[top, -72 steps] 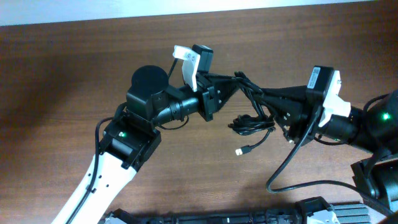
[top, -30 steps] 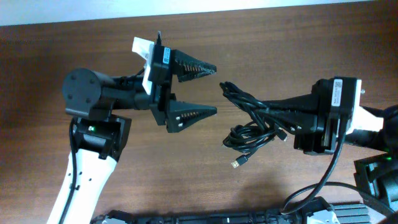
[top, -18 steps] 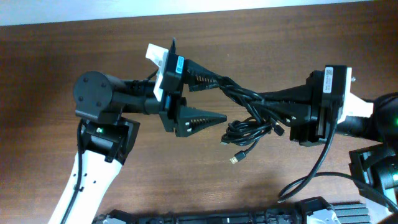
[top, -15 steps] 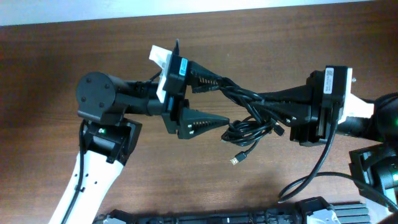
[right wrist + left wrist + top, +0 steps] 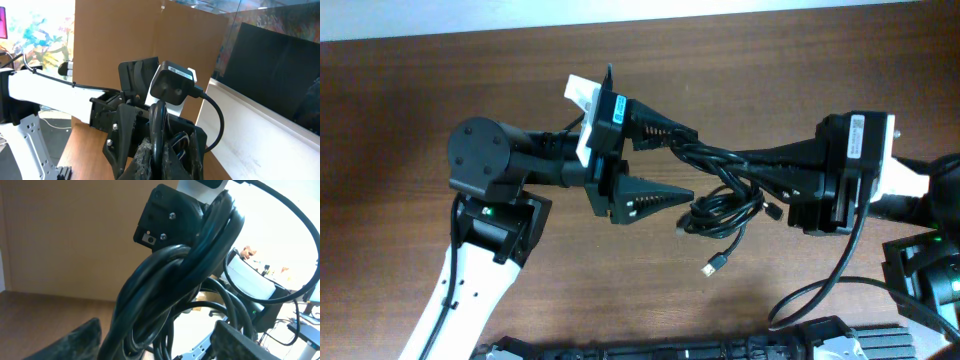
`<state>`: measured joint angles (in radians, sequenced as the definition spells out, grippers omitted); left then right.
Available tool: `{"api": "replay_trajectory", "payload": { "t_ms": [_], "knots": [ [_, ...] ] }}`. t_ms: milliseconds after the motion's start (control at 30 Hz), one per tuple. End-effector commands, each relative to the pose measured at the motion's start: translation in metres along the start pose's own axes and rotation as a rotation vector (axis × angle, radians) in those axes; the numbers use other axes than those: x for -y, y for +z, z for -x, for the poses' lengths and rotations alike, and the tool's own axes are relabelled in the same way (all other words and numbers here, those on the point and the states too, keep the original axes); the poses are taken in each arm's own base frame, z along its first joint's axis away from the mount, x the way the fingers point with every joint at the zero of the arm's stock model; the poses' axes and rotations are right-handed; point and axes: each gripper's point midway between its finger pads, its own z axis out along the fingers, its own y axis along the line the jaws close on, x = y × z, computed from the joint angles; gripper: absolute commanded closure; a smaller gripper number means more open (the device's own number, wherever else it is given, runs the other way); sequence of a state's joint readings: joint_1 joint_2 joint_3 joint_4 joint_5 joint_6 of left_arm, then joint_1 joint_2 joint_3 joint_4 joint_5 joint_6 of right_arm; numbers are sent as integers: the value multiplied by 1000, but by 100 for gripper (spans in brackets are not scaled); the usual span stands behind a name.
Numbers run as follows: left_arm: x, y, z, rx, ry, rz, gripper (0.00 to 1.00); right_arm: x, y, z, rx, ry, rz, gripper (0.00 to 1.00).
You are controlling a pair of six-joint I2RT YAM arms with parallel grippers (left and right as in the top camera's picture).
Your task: Untangle cables
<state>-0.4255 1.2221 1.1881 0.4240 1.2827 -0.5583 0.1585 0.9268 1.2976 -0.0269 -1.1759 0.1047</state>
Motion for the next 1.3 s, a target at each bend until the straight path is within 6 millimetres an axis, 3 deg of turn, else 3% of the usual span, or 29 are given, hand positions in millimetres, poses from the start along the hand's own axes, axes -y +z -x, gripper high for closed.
{"api": "replay_trajectory", "payload": {
  "t_ms": [0,67,100,233,433,467,533,567,633,767,833,933,1100,1267],
  "knots": [
    [4,1,2,-3,18,-15,40,-1,-1,8,12,-19,-9,96],
    [4,1,2,-2,21,-15,56,-2,-1,8,11,-18,-6,96],
    [4,1,2,-2,21,-15,75,-2,-1,8,11,-18,-6,96],
    [4,1,2,-3,20,-15,100,-2,-1,8,11,-19,-6,96],
    [-4,-8,4,3,50,21,100,-1,-1,6,4,-1,-11,96],
    [-7,-11,5,4,51,35,86,-1,-1,6,5,-2,-12,96],
    [-8,-14,6,3,52,40,78,-1,-1,6,5,-2,-12,96],
    [-7,-14,5,-3,53,30,65,0,-1,6,6,-2,-18,96],
    [-3,-14,2,-16,52,8,61,5,-2,7,9,-2,-46,96],
    [-2,-14,3,-15,60,7,66,5,-1,6,8,-1,-44,96],
    [-3,-14,4,-11,60,14,83,5,-1,6,8,0,-44,96],
    [-6,-14,5,-1,60,30,100,5,-1,6,7,2,-44,96],
    [-8,-16,6,-1,63,36,100,5,-2,4,1,15,-46,96],
    [-31,-45,13,17,71,152,100,12,-3,-18,-57,148,-90,96]
  ]
}}
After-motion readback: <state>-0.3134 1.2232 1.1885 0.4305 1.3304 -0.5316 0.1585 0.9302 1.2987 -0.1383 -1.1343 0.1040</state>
